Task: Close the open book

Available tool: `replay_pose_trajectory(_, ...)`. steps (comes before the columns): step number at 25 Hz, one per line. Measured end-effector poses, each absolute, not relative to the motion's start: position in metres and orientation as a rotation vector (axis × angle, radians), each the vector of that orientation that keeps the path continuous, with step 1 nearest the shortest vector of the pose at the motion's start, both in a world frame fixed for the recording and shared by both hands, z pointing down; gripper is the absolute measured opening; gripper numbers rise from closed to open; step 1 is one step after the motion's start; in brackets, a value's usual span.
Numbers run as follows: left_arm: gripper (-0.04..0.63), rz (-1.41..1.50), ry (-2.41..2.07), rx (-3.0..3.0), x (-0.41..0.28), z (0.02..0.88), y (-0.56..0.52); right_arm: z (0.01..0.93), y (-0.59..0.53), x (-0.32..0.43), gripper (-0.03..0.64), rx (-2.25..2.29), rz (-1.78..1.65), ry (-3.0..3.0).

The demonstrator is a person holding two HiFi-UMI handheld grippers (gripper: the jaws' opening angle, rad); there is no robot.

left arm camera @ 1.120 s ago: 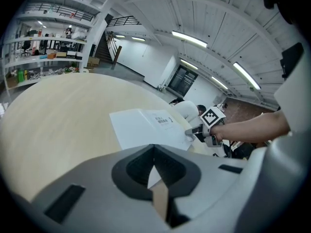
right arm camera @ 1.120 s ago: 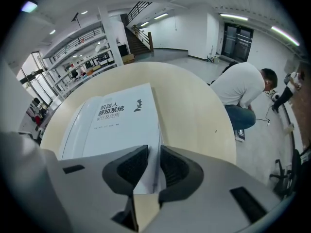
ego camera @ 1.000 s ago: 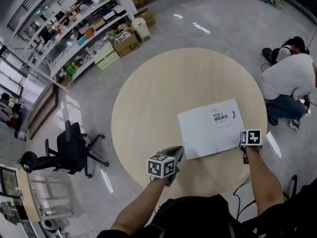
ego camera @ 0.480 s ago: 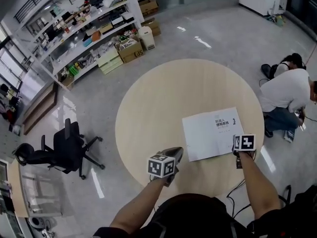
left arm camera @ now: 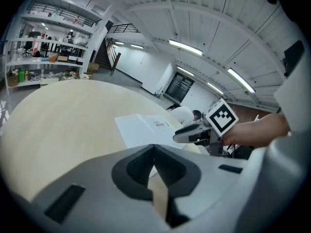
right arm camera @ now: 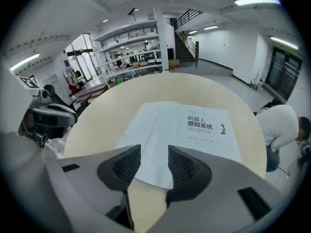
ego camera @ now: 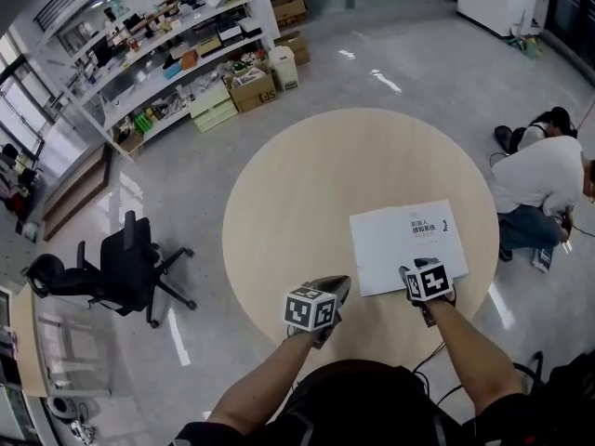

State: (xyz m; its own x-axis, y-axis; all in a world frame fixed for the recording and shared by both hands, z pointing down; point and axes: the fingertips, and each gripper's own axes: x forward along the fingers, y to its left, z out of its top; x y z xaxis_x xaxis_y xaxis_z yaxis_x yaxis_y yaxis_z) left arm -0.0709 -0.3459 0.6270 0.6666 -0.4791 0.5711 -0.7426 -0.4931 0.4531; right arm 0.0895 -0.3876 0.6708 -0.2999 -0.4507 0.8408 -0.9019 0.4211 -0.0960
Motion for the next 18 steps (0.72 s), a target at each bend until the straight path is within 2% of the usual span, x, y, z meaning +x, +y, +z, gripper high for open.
replay_pose_trajectory(9,-0.011,0.537,-0.933,2.166,-0.063,0.639,-0.339,0.677,-0.37,0.074,0.161,1.008,0.685,-1.935)
replay_pose_trajectory(12,-0.011,0.548,-0.928,2.165,-0.058,0.641,-0.338,0.685,-0.357,0.067,0.218,0.849,0.527,-1.954)
replay_pose_trajectory(18,-0.011,0.568,-0.929,2.148,-0.051,0.645,-0.331,0.705,-0.329,0.055,0.224,0.555,0.157,-1.938)
